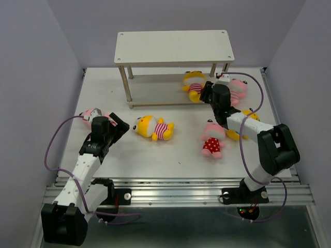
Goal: Place and organize the stuffed toys onto the shelf
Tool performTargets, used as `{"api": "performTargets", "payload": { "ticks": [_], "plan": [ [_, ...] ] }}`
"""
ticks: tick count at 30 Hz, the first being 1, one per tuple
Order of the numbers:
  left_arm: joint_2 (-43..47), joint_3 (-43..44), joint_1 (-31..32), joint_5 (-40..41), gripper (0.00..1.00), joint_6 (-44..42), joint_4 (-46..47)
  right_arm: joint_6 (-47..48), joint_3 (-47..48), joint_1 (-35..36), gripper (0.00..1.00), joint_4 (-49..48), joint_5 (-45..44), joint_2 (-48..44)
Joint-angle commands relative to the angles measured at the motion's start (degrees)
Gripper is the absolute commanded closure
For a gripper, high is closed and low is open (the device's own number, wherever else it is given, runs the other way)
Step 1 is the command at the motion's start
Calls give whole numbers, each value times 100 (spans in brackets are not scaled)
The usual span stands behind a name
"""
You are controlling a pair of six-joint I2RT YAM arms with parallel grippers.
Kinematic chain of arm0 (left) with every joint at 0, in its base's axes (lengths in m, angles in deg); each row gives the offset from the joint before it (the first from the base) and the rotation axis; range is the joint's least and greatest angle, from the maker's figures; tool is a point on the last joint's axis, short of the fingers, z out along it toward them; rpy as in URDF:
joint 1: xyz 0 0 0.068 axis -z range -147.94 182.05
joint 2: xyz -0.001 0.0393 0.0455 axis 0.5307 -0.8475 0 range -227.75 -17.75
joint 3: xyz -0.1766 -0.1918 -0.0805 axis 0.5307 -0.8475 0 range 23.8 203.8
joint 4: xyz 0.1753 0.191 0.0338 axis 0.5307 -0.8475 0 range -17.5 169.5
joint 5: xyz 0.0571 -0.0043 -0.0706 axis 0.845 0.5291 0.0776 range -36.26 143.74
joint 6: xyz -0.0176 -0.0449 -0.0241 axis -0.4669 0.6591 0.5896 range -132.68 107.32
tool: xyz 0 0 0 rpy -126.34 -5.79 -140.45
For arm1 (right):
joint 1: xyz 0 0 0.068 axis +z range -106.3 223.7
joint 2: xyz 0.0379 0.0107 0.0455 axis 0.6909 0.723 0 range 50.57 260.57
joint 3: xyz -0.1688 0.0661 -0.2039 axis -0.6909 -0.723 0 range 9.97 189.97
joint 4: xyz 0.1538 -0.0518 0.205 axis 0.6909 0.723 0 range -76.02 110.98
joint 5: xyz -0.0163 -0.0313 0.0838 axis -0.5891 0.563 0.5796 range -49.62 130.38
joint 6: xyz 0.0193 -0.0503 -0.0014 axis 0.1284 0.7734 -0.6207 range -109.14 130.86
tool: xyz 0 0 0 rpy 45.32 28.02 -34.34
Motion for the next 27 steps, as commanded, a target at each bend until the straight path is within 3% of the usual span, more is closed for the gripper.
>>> {"api": "performTargets", "payload": {
  "ticks": [1,9,13,16,21,24,27],
  "plan": [
    [199,-66,53,-18,1,-80,138,-79,-72,-44,47,81,75,-448],
    [287,-22,80,-387,1,-71,6,-202,-818,-44,0,563,760,-1702],
    [445,-119,220,-624,1,148,6,-263,-1118,113,0,1108,796,-2275],
    [489,-49,719,-599,1,482,-21,-412,-1443,289,0,1486,805,-2855],
    [323,223,2196,-230,1,1413,-205,-694,-1768,290,0,2364,322,-3805],
    [8,530,3020,384,1,1896,-196,-843,-1892,290,0,2918,-73,-4217],
    [-643,899,3436,517,1,2108,-266,-1028,-1918,290,0,3253,-513,-4412]
  ]
}}
